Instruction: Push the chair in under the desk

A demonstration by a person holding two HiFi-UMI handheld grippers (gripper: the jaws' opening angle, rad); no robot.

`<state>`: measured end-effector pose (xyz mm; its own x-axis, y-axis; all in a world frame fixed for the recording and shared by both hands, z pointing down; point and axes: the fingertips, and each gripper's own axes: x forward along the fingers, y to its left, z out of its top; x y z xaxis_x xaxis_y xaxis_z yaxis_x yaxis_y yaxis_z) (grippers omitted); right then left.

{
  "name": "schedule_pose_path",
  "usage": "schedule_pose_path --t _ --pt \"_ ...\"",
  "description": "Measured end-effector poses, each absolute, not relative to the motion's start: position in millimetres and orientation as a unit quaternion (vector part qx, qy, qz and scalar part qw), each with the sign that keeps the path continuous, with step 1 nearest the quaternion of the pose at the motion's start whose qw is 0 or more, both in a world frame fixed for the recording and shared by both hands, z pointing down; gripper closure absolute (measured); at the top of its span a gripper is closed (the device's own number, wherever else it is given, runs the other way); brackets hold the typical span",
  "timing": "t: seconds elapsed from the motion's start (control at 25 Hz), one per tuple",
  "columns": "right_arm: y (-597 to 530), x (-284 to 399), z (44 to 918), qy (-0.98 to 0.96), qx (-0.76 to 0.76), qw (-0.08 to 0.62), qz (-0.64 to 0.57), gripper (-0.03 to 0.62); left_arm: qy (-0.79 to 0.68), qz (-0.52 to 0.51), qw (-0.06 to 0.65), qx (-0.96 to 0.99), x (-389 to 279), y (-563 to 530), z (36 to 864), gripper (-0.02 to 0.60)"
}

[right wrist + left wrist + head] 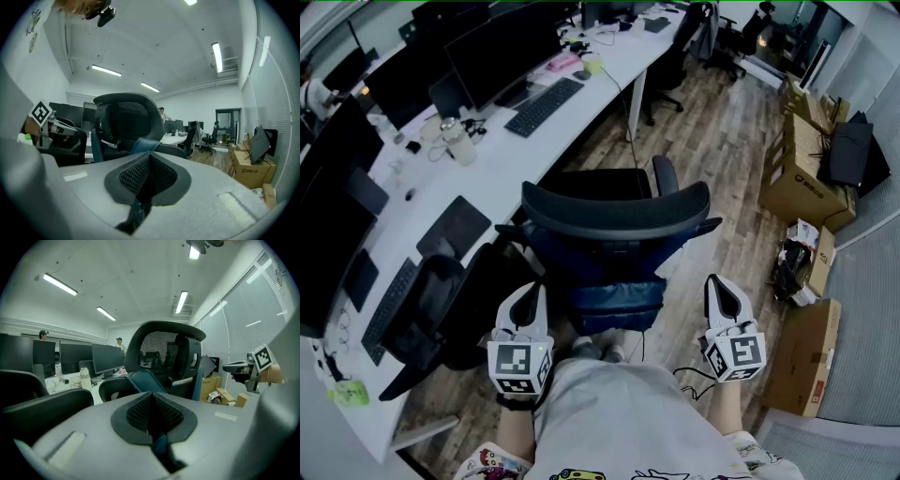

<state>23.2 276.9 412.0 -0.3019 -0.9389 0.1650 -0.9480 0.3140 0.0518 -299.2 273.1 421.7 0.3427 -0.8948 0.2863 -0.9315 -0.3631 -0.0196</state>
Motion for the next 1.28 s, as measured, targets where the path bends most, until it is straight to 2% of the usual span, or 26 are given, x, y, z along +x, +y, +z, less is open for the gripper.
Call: schedule_pose_path --t 0.24,0.32,0.44,0.92,1.28 --pt "274.6 27.8 415.1 -0.803 0.588 0.098 0.004 0.592 -0.569 0.166 0.031 0.805 -309.3 270.1 427.2 0.566" --pt "272.6 29.2 416.2 -0.804 0.584 0.11 -0.006 0.591 -0.569 0.187 0.012 0.801 -312.4 267.4 428.8 0.516" --pt "268.3 28.8 417.9 -0.809 0.571 0.136 -0.028 0.528 -0.57 0.214 -0.019 0.793 -316.9 262.1 428.4 0.5" --pt "246.8 28.5 421.0 -0.82 0.543 0.174 -0.056 0.439 -0.564 0.276 -0.076 0.775 -323.2 236.1 430.7 0.41" --pt "220.4 23.4 426.4 -0.824 0.506 0.232 -0.104 0.365 -0.554 0.349 -0.145 0.741 -323.3 210.7 426.1 0.342"
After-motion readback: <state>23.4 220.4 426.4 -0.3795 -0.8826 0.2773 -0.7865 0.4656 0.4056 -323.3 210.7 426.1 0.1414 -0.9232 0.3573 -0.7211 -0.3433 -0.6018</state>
